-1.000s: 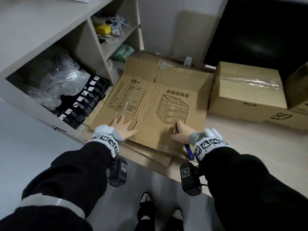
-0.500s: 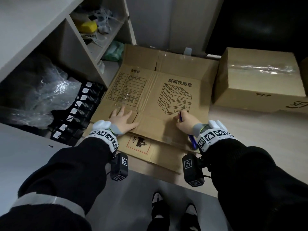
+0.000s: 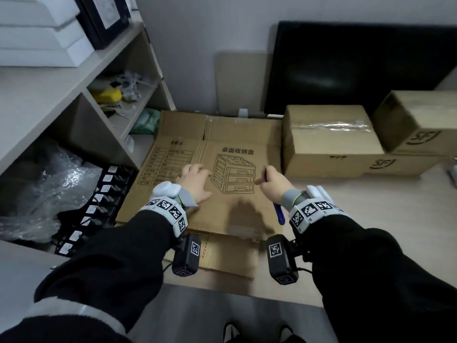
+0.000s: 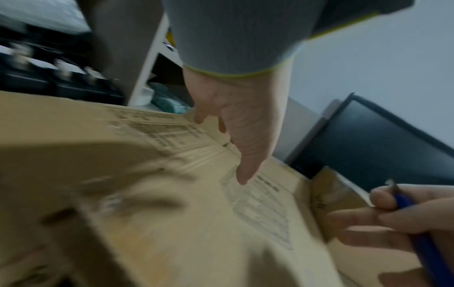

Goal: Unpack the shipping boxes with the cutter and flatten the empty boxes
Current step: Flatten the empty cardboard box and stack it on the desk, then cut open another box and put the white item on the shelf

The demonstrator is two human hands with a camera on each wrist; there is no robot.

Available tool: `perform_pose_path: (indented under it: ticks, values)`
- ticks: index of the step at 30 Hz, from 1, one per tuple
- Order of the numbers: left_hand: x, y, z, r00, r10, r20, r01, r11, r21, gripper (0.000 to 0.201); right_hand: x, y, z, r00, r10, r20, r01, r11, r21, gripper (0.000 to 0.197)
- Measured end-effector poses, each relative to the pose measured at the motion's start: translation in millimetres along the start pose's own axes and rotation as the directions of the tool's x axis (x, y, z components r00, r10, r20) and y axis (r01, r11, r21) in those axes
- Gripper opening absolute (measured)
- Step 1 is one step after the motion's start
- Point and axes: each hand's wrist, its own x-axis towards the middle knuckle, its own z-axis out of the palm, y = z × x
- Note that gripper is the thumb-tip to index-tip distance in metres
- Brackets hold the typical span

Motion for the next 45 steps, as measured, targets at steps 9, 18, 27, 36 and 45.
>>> perform_pose_path:
  ticks: [9, 18, 27, 36, 45]
  values:
    - [40.8, 133.4, -39.8, 0.952, 0.304, -0.038, -0.306, 0.951, -0.053, 0.046, -21.5, 54.5, -99.1, 0.964, 0.120, -0.237, -0.087, 0.985, 0.149, 0.026]
    - [95.7, 233.6, -46.2, 0.953, 0.301, -0.039, -0.304, 0.947, -0.106, 0.059, -1.5, 120.9, -196.3, 0.873, 0.253, -0.416, -0.198, 0.965, 0.171, 0.015]
    - [149.8, 252.6, -33.1, 0.996, 0.047, 0.070, -0.029, 0.970, -0.239, 0.088, 59.3, 142.0, -234.4, 0.926, 0.212, -0.314, -0.216, 0.976, 0.022, 0.032]
    - [134.7, 261.2, -25.6, 0.998, -0.021, 0.055, 0.034, 0.969, -0.246, 0.089, 76.7, 157.2, -220.2, 0.899, 0.370, -0.234, -0.389, 0.920, -0.040, 0.064]
    - [87.0, 250.2, -51.1, 0.991, 0.039, -0.130, -0.065, 0.978, -0.200, 0.074, 29.5, 136.8, -218.0, 0.884, 0.371, -0.285, -0.348, 0.928, 0.130, 0.065]
